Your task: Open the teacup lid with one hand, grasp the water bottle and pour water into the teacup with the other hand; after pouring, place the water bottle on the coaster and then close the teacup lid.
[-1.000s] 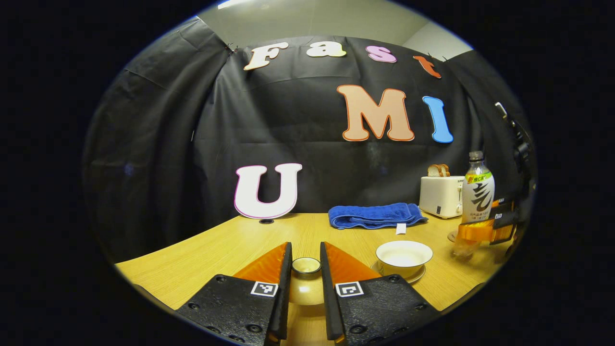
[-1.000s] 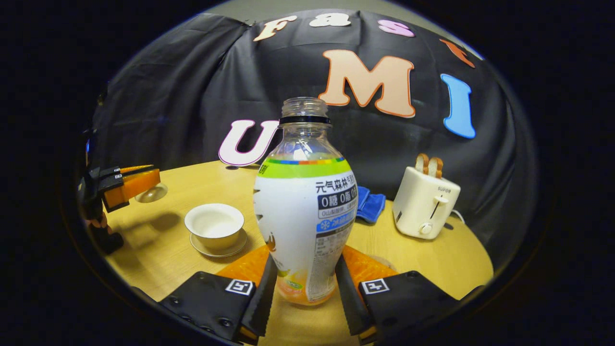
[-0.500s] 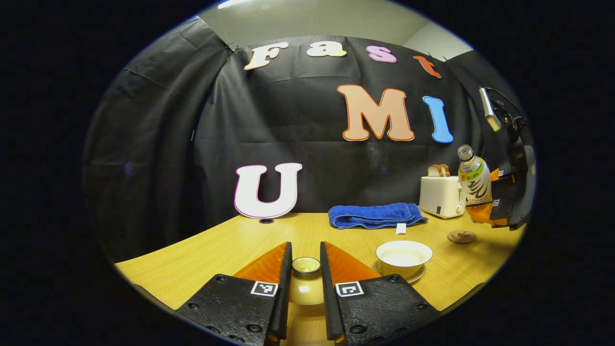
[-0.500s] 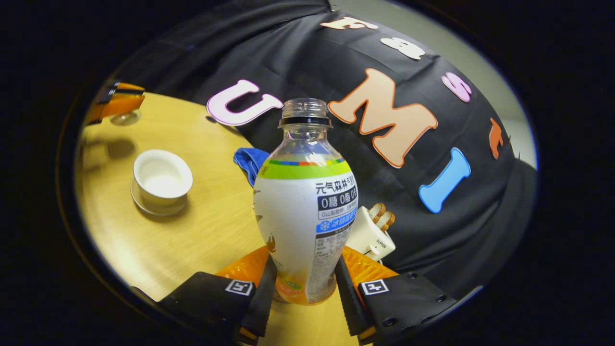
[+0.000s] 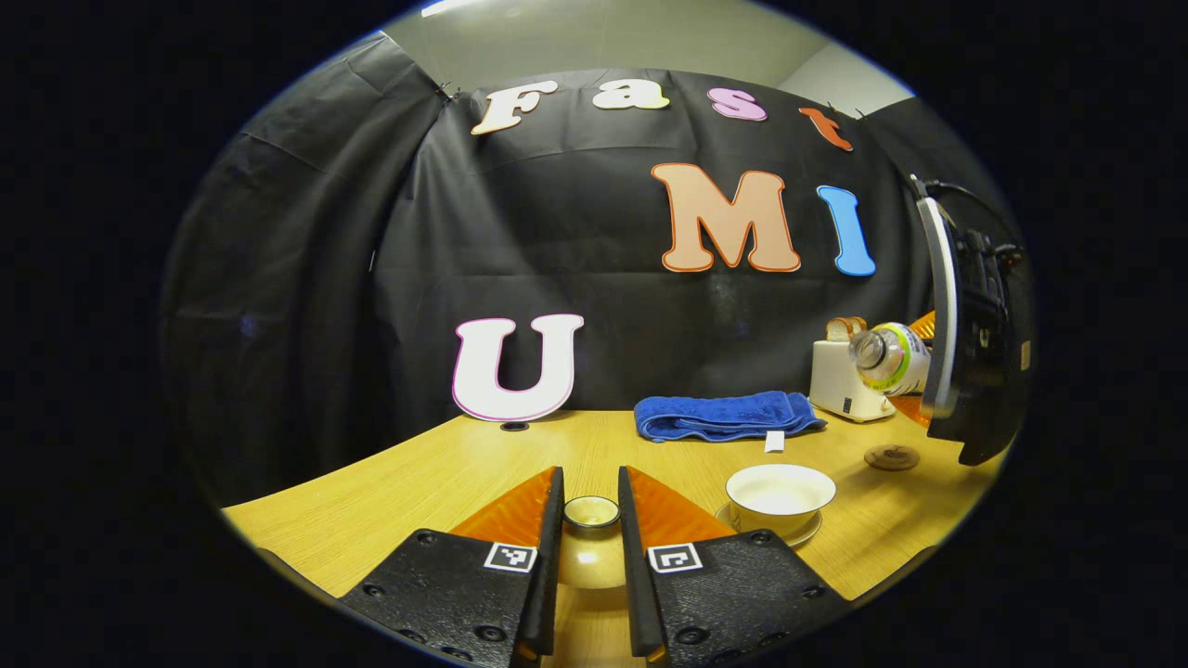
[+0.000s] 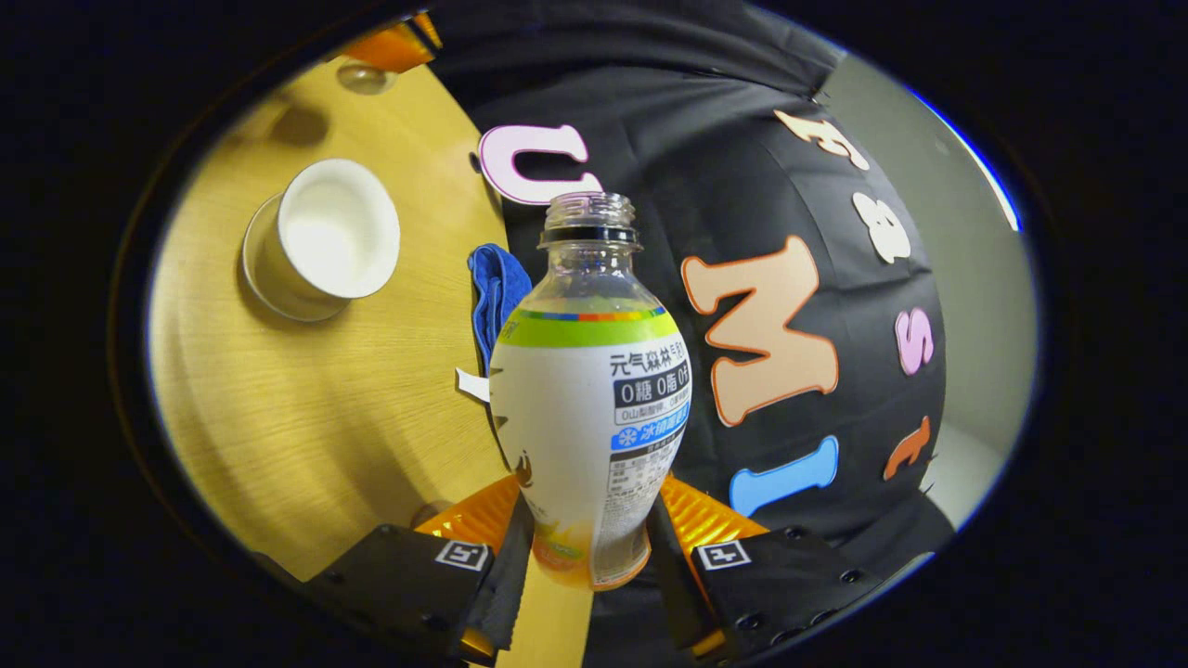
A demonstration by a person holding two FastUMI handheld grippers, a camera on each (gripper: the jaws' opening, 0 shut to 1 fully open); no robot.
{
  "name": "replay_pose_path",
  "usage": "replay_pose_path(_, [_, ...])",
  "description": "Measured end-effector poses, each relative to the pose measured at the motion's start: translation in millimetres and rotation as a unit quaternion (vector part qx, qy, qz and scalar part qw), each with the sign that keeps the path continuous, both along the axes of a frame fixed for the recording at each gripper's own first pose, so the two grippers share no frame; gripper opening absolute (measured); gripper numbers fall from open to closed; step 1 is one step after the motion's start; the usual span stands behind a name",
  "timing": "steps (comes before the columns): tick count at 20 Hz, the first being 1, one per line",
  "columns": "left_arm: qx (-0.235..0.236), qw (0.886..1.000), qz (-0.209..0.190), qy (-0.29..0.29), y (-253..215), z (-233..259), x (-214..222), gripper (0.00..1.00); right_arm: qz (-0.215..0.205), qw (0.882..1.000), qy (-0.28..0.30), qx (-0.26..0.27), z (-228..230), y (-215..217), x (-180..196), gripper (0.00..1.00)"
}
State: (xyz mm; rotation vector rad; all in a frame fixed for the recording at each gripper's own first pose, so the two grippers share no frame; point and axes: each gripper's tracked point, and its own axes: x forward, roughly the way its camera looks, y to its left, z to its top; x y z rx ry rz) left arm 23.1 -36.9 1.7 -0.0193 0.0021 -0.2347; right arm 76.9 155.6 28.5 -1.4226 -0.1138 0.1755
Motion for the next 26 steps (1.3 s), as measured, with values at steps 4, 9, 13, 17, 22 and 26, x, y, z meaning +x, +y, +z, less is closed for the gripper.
replay_pose_path(4, [0.0,1.0,0.0,0.0,0,-1,0,0.29,0.009,0.999,-0.029,-0.043,-2,6,3,0.67])
replay_pose_path(9, [0.0,1.0,0.0,0.0,0,-1,0,0.29,0.016,0.993,-0.059,-0.103,-2,12,11,0.67])
replay_pose_path(13, [0.0,1.0,0.0,0.0,0,0,0,0.29,0.022,0.989,-0.073,-0.127,-2,17,14,0.65])
replay_pose_path(17, [0.0,1.0,0.0,0.0,1,-1,0,0.29,0.028,0.983,-0.096,-0.156,2,18,15,0.66])
replay_pose_path(22, [0.0,1.0,0.0,0.0,1,-1,0,0.29,0.038,0.97,-0.138,-0.194,13,26,11,0.67])
replay_pose_path(26, [0.0,1.0,0.0,0.0,1,-1,0,0.29,0.046,0.963,-0.158,-0.213,19,30,8,0.67])
